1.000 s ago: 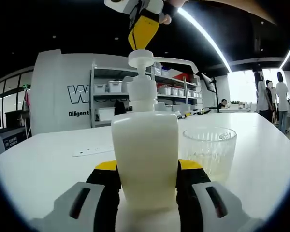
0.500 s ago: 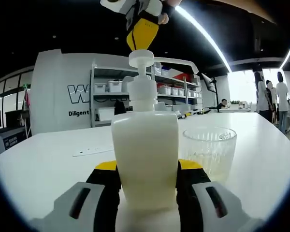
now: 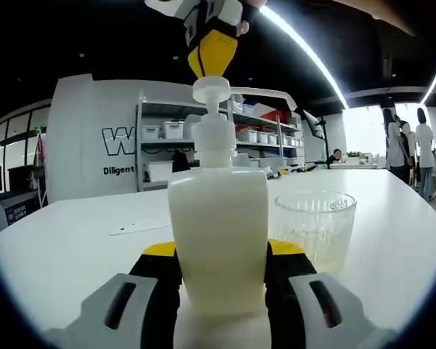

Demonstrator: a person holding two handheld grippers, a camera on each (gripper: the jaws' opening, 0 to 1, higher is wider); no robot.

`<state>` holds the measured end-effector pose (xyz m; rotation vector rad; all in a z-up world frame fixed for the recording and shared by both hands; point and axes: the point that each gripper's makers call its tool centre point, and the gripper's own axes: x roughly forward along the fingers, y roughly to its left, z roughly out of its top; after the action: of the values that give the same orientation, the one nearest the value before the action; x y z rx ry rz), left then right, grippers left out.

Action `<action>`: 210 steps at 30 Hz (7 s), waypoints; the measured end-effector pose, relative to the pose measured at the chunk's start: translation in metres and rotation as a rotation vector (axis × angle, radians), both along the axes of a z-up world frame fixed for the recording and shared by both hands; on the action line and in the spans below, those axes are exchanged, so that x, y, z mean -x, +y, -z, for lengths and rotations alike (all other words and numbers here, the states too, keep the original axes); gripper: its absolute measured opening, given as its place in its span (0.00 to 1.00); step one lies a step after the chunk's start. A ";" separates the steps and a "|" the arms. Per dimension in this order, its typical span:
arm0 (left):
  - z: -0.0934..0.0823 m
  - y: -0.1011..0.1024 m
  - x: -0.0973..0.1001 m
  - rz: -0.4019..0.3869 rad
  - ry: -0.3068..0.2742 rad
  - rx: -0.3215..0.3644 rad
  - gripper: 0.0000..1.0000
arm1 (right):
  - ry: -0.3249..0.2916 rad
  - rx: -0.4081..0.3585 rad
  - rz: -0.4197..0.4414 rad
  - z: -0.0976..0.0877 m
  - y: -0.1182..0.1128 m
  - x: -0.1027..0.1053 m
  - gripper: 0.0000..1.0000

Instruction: Hold the bottle steady, press the pump all the way down and release, and repeat the specified number of times to dispense into the cup

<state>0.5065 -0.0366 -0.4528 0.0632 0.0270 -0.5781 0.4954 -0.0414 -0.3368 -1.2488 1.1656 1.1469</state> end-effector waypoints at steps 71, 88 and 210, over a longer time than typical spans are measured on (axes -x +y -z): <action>0.003 0.000 -0.003 0.006 0.022 0.003 0.41 | -0.043 0.013 -0.014 0.004 -0.003 -0.002 0.00; 0.003 0.001 -0.003 0.015 0.031 0.015 0.41 | -0.067 0.019 0.011 0.006 -0.003 -0.001 0.00; 0.006 -0.001 0.008 0.040 0.049 0.037 0.40 | -0.042 -0.025 0.091 0.013 -0.003 0.000 0.00</action>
<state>0.4983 -0.0373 -0.4585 0.0138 0.0633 -0.6201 0.4959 -0.0446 -0.3497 -1.1839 1.1618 1.0597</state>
